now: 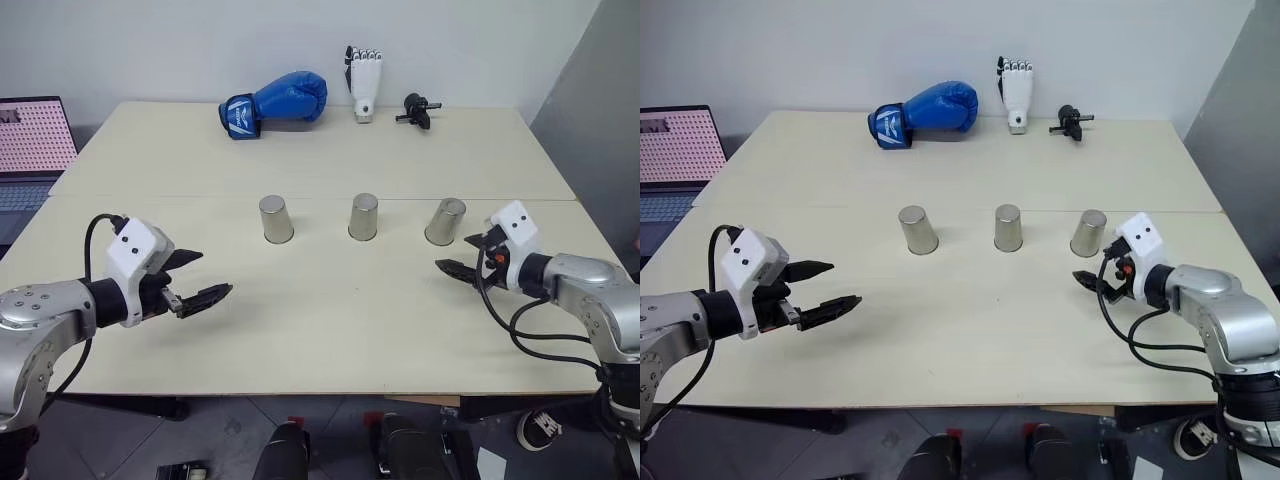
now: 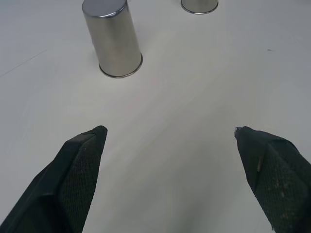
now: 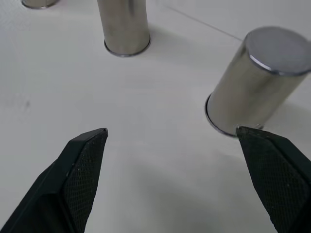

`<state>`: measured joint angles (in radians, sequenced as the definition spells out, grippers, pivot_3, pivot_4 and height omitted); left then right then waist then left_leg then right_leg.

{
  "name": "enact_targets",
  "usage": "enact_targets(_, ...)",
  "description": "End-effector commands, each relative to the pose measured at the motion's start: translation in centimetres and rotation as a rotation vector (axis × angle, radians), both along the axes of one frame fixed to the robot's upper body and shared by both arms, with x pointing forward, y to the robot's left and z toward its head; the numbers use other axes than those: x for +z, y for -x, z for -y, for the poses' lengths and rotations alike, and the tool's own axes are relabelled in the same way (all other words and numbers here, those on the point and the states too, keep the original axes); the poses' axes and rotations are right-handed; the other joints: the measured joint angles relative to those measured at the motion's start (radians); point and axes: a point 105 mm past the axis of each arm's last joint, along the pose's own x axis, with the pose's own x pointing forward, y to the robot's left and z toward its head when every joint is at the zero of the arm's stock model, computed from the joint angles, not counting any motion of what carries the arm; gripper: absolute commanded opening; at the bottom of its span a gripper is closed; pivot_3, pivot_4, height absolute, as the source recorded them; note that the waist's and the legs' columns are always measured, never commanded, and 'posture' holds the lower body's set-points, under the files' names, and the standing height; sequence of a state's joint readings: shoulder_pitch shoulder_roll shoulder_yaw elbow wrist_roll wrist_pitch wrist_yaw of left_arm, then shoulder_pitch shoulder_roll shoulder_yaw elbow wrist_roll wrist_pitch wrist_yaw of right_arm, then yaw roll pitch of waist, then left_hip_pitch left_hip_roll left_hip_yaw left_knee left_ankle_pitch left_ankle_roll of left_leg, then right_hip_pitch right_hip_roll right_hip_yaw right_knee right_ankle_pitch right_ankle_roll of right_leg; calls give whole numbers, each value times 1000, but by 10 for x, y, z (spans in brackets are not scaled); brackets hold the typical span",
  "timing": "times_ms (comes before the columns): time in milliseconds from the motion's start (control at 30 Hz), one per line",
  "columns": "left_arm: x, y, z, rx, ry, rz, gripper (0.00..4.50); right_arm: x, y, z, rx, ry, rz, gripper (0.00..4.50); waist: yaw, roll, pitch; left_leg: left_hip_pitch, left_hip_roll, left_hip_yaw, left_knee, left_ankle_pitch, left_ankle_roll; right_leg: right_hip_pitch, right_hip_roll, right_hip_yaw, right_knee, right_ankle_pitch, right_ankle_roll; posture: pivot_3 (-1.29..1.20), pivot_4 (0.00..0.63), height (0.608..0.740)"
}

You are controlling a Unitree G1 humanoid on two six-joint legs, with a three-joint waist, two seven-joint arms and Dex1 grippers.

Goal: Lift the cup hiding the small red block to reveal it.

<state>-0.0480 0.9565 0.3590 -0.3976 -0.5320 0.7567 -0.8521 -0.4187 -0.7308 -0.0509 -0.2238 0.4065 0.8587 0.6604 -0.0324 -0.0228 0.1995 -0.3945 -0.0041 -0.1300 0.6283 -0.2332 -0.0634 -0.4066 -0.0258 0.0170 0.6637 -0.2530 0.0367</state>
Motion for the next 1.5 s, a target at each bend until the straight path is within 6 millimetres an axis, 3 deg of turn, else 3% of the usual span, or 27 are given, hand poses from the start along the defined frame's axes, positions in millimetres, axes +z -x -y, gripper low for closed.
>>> enact_targets(33,8,0,8,-24,-5,43,4500,10,-2,-16,56,-11,49,4490,0,0,0,0,0,0,0,0,0,0,0,0,0,0,0,0,150,740)
enact_targets(167,9,-1,12,-35,-3,54,4500,9,-10,-11,16,6,56,4490,0,0,0,0,0,0,0,0,0,0,0,1,0,0,0,0,150,740)
enact_targets(367,5,-3,83,-232,64,106,4500,1,-24,19,-162,76,64,4490,7,0,0,-1,-1,0,1,0,0,0,0,0,0,1,-1,0,150,740)
enact_targets(433,7,-8,98,-265,87,123,4500,2,-29,22,-194,75,72,4490,8,0,0,-1,-1,0,2,0,0,1,-1,0,0,2,-1,0,150,740)
enact_targets(533,8,-21,124,-327,95,153,4500,3,-44,18,-229,37,100,4490,1,0,0,0,-1,1,2,0,0,1,0,2,1,2,0,0,150,740)
enact_targets(833,7,-40,168,-391,135,183,4500,-2,-83,2,-289,-76,134,4490,-10,0,0,4,2,6,1,0,0,1,3,7,1,6,-4,0,150,740)
enact_targets(967,8,-43,177,-389,155,195,4500,-4,-93,2,-311,-79,162,4490,-9,0,0,4,1,10,1,0,0,0,3,11,1,6,-4,0,150,740)
enact_targets(1100,9,-42,185,-391,175,202,4500,-3,-101,-4,-334,-188,215,4490,-10,0,0,6,1,18,1,0,0,-1,3,20,1,8,-2,0,150,740)
enact_targets(1200,10,-43,183,-382,176,204,4500,4,-102,-8,-311,-226,256,4050,-13,0,0,8,1,22,1,0,0,-1,3,24,1,8,0,0,150,740)
enact_targets(1367,8,-42,176,-370,162,199,4500,20,-95,-8,-275,-250,293,2938,-15,0,0,9,1,22,1,0,0,-1,3,25,1,9,1,0,150,740)
enact_targets(1400,8,-43,173,-366,156,199,4500,31,-92,-6,-271,-253,316,2641,-15,0,0,9,1,22,1,0,0,-1,3,25,1,9,1,0,150,740)
enact_targets(1500,10,-44,167,-352,152,202,4500,62,-86,3,-304,-254,384,2555,-16,0,0,9,1,22,1,0,0,-1,3,25,1,9,1,0,150,740)
